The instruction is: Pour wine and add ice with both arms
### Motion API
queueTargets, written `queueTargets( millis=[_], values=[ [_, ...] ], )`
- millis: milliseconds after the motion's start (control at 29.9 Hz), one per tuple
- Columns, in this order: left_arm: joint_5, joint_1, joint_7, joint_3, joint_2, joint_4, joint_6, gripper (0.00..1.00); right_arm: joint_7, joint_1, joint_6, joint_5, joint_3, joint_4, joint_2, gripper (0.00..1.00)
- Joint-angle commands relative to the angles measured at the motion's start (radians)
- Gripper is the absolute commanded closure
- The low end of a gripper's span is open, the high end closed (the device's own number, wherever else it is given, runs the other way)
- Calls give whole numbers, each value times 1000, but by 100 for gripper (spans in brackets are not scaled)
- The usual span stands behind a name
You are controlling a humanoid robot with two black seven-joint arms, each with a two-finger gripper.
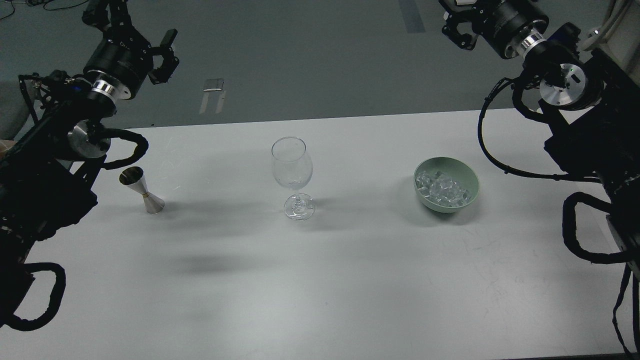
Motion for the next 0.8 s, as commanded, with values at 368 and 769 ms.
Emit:
queueTargets(
  millis=[368, 769],
  values=[
    [-11, 5, -47, -7, 5, 5, -7, 2, 0, 0, -1, 4, 2, 5, -1, 0],
    [2, -41, -110, 5, 63, 8, -38, 2, 0, -1, 1, 7, 7, 14, -77, 0]
  ],
)
